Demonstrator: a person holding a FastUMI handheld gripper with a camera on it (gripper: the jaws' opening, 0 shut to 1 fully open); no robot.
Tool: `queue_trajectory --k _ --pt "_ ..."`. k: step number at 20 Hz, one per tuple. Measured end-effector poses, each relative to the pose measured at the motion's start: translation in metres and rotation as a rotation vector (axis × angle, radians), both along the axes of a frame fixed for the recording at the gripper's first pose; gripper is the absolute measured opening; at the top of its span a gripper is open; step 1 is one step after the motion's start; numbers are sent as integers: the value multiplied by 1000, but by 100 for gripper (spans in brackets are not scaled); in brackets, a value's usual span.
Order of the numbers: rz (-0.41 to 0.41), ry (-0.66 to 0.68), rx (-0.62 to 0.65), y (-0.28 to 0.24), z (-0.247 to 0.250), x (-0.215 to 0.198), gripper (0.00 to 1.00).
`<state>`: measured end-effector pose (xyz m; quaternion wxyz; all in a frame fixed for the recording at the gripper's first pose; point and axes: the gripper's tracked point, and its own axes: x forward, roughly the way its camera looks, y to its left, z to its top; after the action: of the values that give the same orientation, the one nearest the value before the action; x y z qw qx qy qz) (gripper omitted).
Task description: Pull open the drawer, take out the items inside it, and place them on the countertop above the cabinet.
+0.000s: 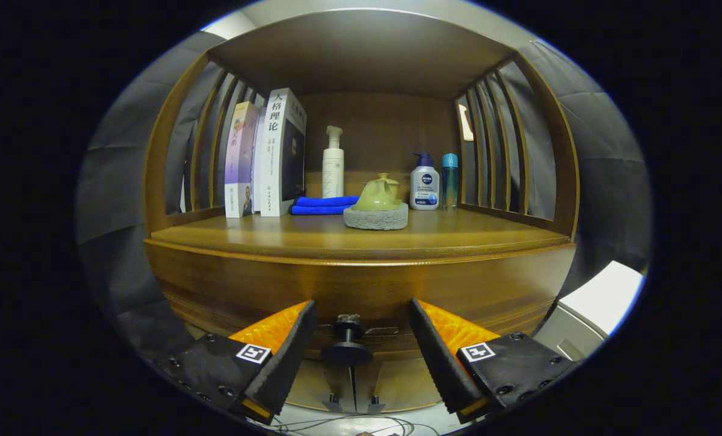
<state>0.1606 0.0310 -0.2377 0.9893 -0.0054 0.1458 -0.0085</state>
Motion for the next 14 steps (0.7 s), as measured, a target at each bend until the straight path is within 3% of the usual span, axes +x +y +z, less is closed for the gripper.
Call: queue_trajectory --k 4,7,14 --pt "1 29 13 -3 4 -5 98" --pt "-19 -27 61 -9 34 -20 99" --pt "-38 -147 86 -25 106 -88 99"
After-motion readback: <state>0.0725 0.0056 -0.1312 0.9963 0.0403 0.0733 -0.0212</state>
